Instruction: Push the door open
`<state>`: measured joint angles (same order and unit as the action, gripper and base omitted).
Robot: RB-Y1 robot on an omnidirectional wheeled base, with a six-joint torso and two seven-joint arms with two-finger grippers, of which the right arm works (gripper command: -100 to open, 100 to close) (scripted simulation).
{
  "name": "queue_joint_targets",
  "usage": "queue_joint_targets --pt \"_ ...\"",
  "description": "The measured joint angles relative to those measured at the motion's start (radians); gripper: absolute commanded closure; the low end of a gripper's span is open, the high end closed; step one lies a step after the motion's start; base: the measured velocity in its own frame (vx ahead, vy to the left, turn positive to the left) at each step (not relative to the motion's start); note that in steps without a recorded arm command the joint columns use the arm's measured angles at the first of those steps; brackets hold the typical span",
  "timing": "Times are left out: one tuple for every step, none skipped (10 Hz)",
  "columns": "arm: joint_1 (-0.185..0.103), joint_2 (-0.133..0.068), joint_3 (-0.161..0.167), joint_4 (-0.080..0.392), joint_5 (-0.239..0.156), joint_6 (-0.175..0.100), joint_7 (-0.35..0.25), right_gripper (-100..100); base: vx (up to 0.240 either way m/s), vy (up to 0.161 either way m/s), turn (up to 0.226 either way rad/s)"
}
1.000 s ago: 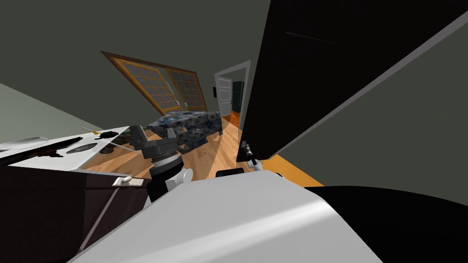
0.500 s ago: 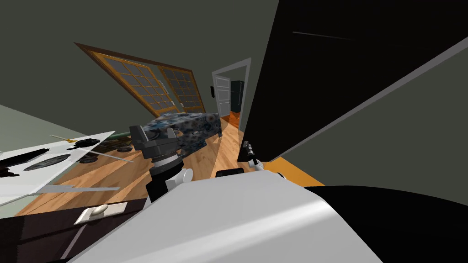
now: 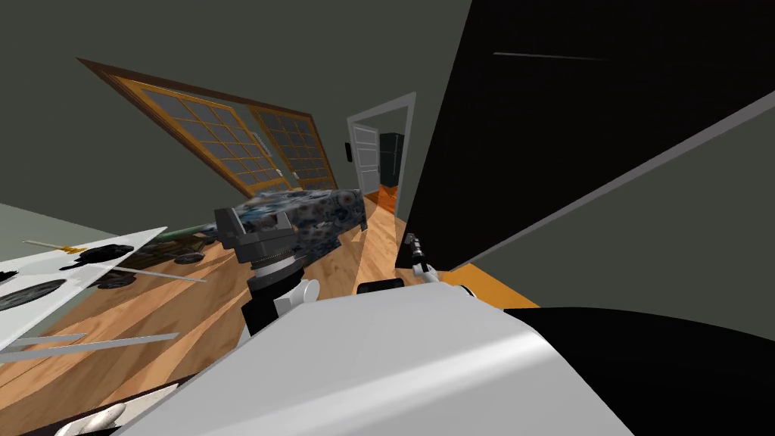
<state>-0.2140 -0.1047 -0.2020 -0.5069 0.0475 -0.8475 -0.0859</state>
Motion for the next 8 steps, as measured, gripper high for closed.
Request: queue_joint_targets --pt "0.014 0.0 -0.004 -0.023 -0.003 0.008 0.001 100 0.133 0.082 -0.065" --pt "0.02 0.001 -0.014 -0.034 -0.009 0.019 0.005 100 0.188 0.123 -0.087" --pt "0.03 0.002 -0.024 -0.047 -0.016 0.03 0.01 100 0.187 0.112 -0.095" --pt "0.027 0.0 -0.037 -0.038 -0.024 0.029 0.016 100 0.178 0.066 -0.057" --pt "0.028 -0.002 -0.046 -0.034 -0.03 0.024 0.019 100 0.174 0.063 -0.042" --pt "0.033 -0.002 -0.055 -0.042 -0.036 0.027 0.022 100 0.198 0.071 -0.061" --pt "0.028 -0.005 -0.065 -0.035 -0.043 0.027 0.026 100 0.18 0.061 -0.053" --pt "0.029 -0.005 -0.074 -0.04 -0.048 0.029 0.03 100 0.186 0.064 -0.051"
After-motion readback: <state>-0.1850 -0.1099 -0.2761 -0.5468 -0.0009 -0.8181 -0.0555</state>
